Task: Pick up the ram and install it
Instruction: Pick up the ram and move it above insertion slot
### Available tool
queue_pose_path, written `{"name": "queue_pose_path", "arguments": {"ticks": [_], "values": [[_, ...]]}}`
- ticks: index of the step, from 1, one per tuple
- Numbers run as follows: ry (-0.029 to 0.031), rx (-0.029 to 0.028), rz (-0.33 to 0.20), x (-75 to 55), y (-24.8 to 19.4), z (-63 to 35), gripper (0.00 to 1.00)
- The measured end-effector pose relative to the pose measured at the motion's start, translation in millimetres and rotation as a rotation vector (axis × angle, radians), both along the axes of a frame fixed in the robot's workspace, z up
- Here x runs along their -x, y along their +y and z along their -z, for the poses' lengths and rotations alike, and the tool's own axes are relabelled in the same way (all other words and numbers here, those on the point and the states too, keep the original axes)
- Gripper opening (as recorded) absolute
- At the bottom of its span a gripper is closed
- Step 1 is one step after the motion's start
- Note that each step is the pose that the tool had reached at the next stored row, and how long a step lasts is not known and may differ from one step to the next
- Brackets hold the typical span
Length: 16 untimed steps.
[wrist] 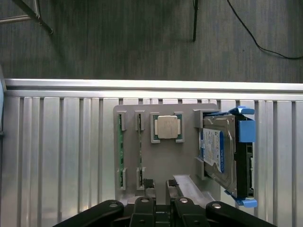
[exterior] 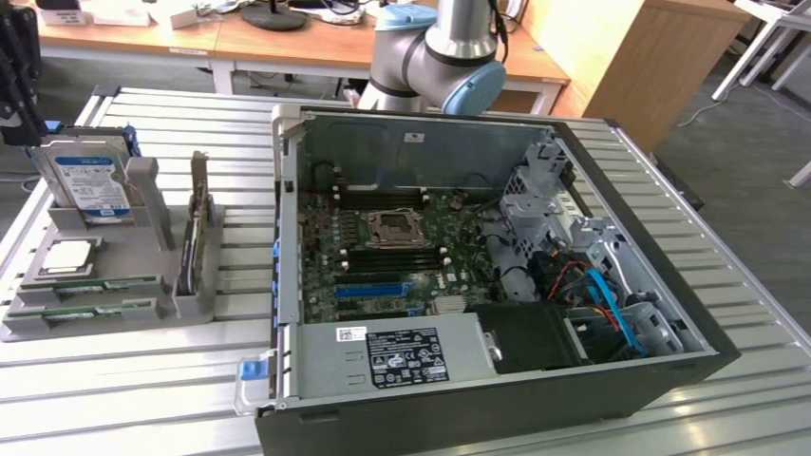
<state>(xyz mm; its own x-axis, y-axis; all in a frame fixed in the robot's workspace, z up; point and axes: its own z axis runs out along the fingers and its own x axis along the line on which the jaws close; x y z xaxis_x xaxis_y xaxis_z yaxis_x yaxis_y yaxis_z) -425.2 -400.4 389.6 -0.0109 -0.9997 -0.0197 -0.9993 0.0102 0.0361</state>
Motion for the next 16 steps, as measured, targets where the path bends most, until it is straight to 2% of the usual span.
{"name": "queue_pose_path", "arguments": {"ticks": [2,4,5,10,16], "values": [[0.0,0.0,0.0,-0.1,-0.1,0.0,0.29],[-0.0001,0.0,0.0,0.0,-0.1,0.0,0.29],[0.0,0.0,0.0,-0.1,-0.1,0.0,0.36],[0.0,0.0001,0.0,0.1,-0.3,0.0,0.36],[-0.0001,0.0,0.0,0.8,-4.2,0.1,0.36]]}}
